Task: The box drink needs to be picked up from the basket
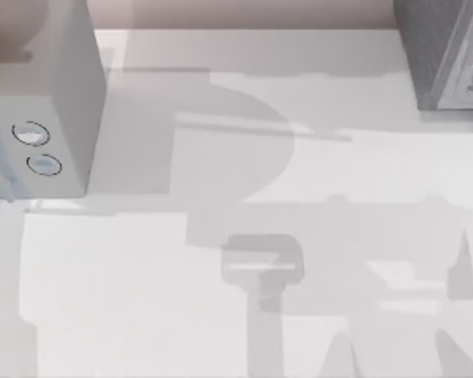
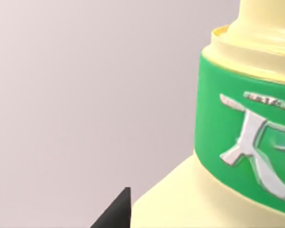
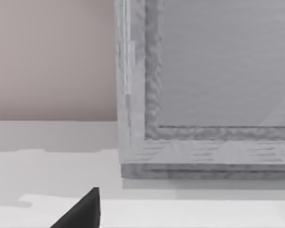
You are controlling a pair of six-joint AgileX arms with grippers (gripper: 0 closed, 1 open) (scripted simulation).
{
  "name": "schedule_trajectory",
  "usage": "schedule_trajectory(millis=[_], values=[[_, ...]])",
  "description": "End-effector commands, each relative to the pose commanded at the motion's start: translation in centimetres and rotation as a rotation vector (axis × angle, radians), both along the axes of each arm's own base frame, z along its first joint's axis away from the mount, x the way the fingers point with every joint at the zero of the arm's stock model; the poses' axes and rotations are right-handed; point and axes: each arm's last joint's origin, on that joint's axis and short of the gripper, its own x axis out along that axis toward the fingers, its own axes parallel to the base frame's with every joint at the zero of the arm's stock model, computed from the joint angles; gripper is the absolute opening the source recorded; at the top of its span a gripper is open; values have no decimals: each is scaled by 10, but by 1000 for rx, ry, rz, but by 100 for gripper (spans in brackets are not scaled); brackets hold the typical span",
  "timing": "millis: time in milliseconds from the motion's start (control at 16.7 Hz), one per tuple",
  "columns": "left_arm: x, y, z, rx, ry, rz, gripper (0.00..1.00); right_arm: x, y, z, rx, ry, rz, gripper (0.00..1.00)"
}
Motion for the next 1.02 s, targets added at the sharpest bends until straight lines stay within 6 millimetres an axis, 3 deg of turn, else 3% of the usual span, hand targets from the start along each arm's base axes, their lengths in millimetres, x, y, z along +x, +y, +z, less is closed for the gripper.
schedule_trajectory(millis=[240,540,840,1020], values=[[-62,-21,-40,-1,-3,-1,0,0,0,0,0,0,0,100],[-126,-38,-124,0,-1,0,0,0,0,0,0,0,0,100],[-155,-45,-216,2,7,7,0,0,0,0,0,0,0,100],[-159,-47,-254,3,11,10,0,0,0,0,0,0,0,100]])
